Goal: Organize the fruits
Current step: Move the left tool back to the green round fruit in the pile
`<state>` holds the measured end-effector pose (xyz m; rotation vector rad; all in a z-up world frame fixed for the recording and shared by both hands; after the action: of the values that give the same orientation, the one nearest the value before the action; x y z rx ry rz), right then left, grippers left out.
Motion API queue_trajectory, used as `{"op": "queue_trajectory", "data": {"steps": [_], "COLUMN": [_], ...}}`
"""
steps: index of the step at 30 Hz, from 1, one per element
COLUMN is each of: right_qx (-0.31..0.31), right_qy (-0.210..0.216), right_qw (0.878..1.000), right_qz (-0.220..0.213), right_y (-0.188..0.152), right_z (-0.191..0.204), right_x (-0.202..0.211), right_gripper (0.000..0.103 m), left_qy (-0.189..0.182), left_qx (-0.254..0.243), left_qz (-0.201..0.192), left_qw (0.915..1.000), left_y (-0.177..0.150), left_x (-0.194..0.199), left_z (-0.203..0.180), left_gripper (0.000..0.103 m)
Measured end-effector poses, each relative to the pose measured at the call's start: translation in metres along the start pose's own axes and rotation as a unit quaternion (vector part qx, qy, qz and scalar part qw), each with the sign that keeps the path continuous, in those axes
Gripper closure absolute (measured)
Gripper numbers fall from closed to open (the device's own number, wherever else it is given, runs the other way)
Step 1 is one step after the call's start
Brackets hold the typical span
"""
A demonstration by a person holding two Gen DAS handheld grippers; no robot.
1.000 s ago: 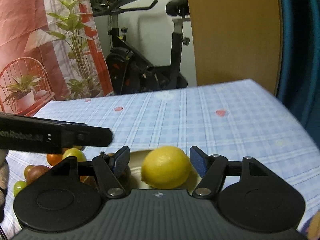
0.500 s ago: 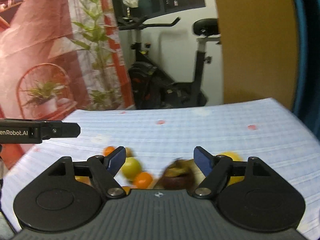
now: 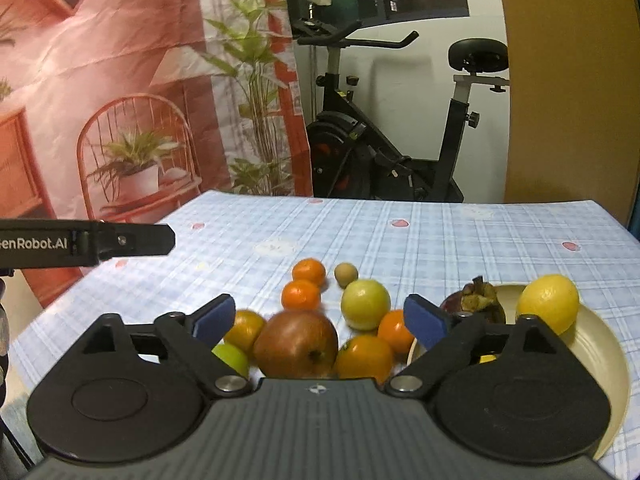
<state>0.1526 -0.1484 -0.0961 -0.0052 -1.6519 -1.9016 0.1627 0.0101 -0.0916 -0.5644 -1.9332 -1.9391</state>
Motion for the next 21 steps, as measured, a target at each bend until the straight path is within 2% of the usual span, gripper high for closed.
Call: {"op": "queue_trajectory", "data": {"steps": [9, 12, 16, 21], "right_qx": [-0.003, -0.003, -0.006, 0.013], "right_qy": [-0.008, -0.013, -0.006, 0.003], "right_qw": [1.0, 1.0, 1.0, 1.0], "right_qz": [0.008, 0.01, 0.011, 0.018], "right_y": [-0.018, -0.022, -0.027, -0.03], "right_z": [-0.006, -0.008, -0.01, -0.003], "right_x": [0.005, 0.006, 0.004, 0.0], "right_gripper": [0.002, 0.001, 0.001, 0.002], "left_qy": [0.0, 0.003, 0.002, 0.003], "left_qx": [0.014, 0.032, 0.052, 0.046], "left_qz": [0.028, 0.033, 0.035, 0.039], "left_qw": [0.9995, 0.9989, 0.9981, 0.9982], "left_y": [-0.016, -0.019, -0.019, -0.021], "left_x": [-0.006, -0.006, -0.008, -0.012], "left_z": [0.012, 0.022, 0.032, 0.032], "left_gripper": [0.044, 0.038, 0.038, 0.038]}}
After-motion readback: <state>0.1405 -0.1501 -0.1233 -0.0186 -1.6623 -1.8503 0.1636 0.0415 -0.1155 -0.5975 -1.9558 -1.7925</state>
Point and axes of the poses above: each gripper's, at about its wrist camera, not at the fingertips, and x roughly against the way its jaws point, z to its left, y to its top, the point moved 1 cm from there along -x, roughly the way its jaws point, and after that the axes turned 11 degrees about y, right-handed, at the moved point
